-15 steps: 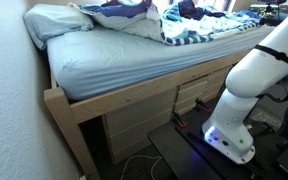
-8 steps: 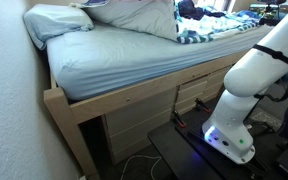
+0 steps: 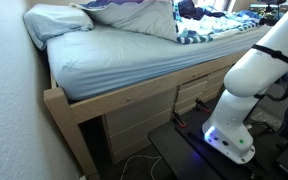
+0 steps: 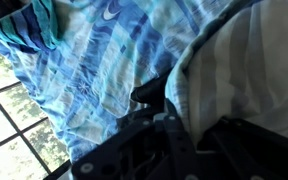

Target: Uncover the left corner of the bed

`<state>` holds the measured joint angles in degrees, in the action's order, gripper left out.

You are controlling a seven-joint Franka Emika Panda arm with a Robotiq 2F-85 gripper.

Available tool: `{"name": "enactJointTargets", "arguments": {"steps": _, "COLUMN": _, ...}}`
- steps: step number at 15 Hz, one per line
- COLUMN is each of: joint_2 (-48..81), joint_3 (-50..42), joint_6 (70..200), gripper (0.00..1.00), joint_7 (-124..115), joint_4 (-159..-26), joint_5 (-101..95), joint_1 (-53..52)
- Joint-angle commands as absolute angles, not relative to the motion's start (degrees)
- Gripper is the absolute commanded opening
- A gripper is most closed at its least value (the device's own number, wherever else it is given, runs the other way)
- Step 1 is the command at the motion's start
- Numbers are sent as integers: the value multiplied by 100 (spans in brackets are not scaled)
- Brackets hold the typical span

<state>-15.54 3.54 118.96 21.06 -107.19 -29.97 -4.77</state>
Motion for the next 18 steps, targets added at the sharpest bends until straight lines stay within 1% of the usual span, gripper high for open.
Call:
{"name": "enactJointTargets", "arguments": {"steps": 1, "joint_2": -1272, "joint_3": 309, "joint_6": 12238, "gripper": 4, "joint_7": 1978, "joint_4": -10345, "joint_5": -3522, "joint_1": -197}}
{"name": "enactJointTargets", "arguments": {"steps": 2, "joint_2": -1161, "joint_3": 234, "joint_6": 12402, "gripper": 4, "joint_7": 1895, "joint_4": -10190, "joint_5": -3651, "joint_1": -109}}
{"name": "enactJointTargets", "arguments": {"steps": 8, "joint_2": -286, "joint_3": -225, "joint_6": 12458, "gripper": 4, "joint_7": 1553, "joint_4": -8948, "joint_5": -3906, "joint_1": 348}}
{"name": "enactJointTargets", "arguments": {"steps": 11, "joint_2": 37, "joint_3": -451, "joint_6": 12644, "gripper": 4, "joint_7": 995, "joint_4": -8674, "joint_5": -4071, "joint_1": 528}}
{"name": "enactJointTargets", "arguments": {"steps": 14, "joint_2": 367, "joint_3": -672, "joint_6": 12567, "gripper": 4, "joint_7": 211, "joint_4": -8576, "joint_5": -4276, "joint_1": 667}}
{"name": "enactJointTargets", "arguments": {"steps": 18, "joint_2": 632, "joint_3": -826, "joint_6": 12537, "gripper": 4, "joint_7": -543, "joint_4": -9124, "joint_5": -4319, "joint_1": 670}}
